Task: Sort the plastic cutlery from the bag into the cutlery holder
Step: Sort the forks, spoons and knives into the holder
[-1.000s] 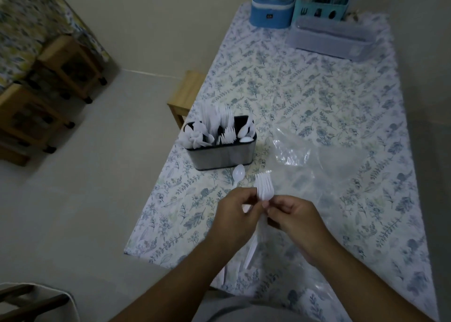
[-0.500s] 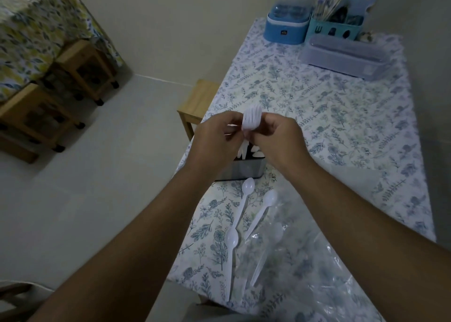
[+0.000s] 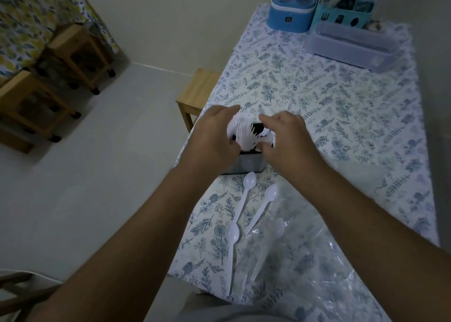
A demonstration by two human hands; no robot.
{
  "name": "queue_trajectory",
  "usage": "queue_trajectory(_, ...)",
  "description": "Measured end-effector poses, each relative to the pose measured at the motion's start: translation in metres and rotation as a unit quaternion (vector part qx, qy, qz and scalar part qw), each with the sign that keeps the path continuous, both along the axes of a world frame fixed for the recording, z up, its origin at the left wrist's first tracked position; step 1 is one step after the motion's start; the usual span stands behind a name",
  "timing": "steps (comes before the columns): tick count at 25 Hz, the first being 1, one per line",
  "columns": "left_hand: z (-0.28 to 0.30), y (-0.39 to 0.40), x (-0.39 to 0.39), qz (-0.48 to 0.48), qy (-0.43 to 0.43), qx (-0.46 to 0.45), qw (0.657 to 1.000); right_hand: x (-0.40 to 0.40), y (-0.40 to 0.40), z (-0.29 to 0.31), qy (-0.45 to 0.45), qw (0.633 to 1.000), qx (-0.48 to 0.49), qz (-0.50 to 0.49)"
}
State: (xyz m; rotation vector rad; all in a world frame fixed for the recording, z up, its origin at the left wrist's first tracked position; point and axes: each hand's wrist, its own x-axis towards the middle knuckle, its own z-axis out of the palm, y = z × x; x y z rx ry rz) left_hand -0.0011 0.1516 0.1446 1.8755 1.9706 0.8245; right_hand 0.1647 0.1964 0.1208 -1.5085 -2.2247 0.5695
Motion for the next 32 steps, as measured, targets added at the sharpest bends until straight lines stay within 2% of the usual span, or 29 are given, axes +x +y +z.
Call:
queue_trajectory(2,-0.004,-0.026,0.007,0.035,-0.037,0.058,0.997,0.017,-0.028,-0.004,0.084,0.996,-0.009,-0.026)
queue_trajectory(3,-0.015,-0.043,0.011,0.051,-0.06,0.037,0.996,0.026,-0.044,-0.011,0.101,0.993,-0.046,-0.037)
queue_trajectory(5,-0.053,-0.081,0.022,0.079,-0.102,-0.122,0.984,0.045,-0.081,-0.036,0.103,0.981,-0.154,-0.057)
queue_trajectory(7,-0.104,-0.113,0.028,0.098,-0.094,-0.29,0.947,0.059,-0.113,-0.065,0.107,0.958,-0.254,-0.082)
queue_trajectory(9,-0.137,-0.129,0.027,0.109,-0.07,-0.345,0.93,0.066,-0.134,-0.086,0.112,0.935,-0.318,-0.108)
queue_trajectory(13,-0.14,-0.128,0.034,0.115,-0.092,-0.291,0.945,0.066,-0.151,-0.095,0.162,0.904,-0.372,-0.135)
queue_trajectory(16,-0.119,-0.117,0.06,0.065,-0.245,-0.294,0.922,0.061,-0.159,-0.093,0.244,0.866,-0.414,-0.139)
queue_trajectory(17,-0.116,-0.113,0.07,0.057,-0.265,-0.29,0.918,0.06,-0.16,-0.095,0.257,0.862,-0.406,-0.162)
queue_trajectory(21,-0.127,-0.1,0.09,0.061,-0.176,-0.258,0.948,0.075,-0.158,-0.1,0.304,0.819,-0.379,-0.306)
queue_trajectory(24,-0.139,-0.096,0.098,0.03,-0.134,-0.29,0.947,0.085,-0.154,-0.104,0.331,0.786,-0.409,-0.325)
queue_trajectory(28,-0.141,-0.093,0.1,0.055,-0.155,-0.275,0.947,0.083,-0.153,-0.11,0.326,0.784,-0.425,-0.313)
queue_trajectory(30,-0.136,-0.095,0.101,0.08,-0.217,-0.274,0.934,0.084,-0.153,-0.113,0.306,0.801,-0.434,-0.277)
queue_trajectory(32,-0.131,-0.097,0.106,0.055,-0.293,-0.286,0.911,0.083,-0.151,-0.112,0.29,0.818,-0.44,-0.23)
